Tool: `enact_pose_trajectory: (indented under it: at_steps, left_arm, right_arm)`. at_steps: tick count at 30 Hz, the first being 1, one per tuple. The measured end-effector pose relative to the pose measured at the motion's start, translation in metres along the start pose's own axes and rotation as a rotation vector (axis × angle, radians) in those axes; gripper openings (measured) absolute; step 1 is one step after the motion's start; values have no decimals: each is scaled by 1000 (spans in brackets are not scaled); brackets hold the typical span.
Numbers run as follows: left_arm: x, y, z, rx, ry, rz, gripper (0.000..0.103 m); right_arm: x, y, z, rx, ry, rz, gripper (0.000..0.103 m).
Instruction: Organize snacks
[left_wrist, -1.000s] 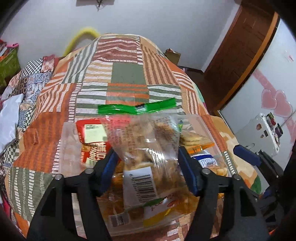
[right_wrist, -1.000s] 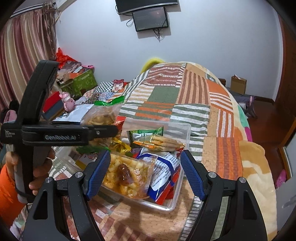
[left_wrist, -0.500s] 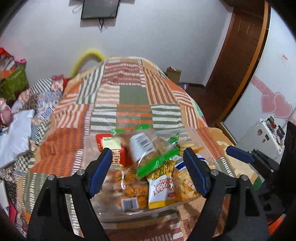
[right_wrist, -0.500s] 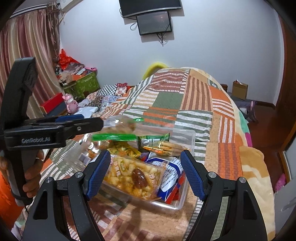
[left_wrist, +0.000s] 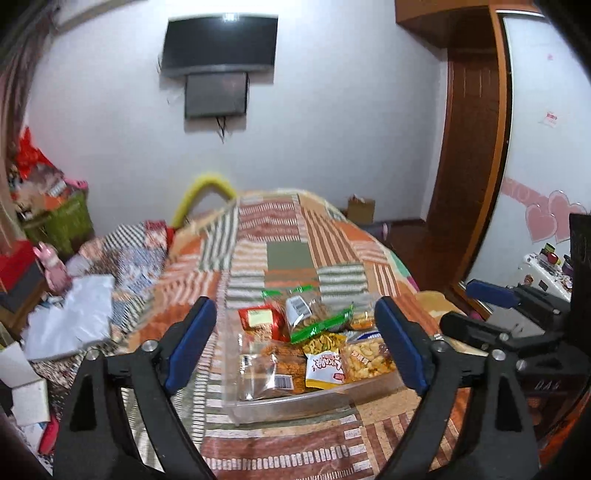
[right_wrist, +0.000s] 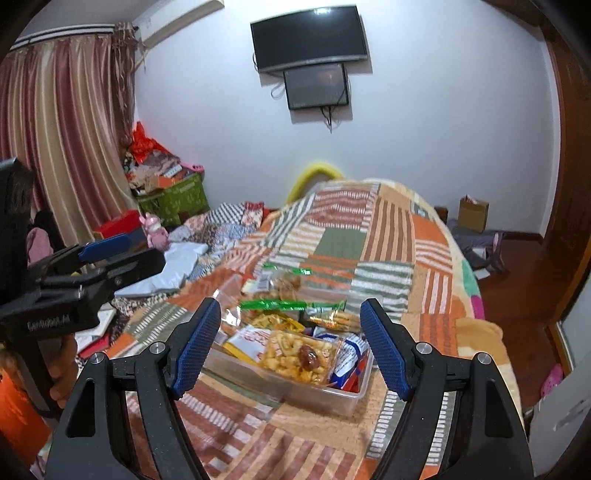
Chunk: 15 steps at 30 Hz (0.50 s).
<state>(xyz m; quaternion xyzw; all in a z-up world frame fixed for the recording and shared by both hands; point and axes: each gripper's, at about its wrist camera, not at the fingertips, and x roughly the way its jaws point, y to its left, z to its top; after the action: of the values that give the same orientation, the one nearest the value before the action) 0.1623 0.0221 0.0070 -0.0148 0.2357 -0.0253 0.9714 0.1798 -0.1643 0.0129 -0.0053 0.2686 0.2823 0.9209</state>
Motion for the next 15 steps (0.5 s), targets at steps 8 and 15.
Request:
enact_pose_trajectory:
  at_steps: [8, 15]
  left_arm:
    - [-50, -14, -5, 9, -99, 23, 101]
    - [-73, -18, -12, -16, -134, 21, 103]
  right_arm:
    - [-46, 15, 3, -8, -106, -32, 99]
    - [-65, 23, -3, 0, -154, -75, 103]
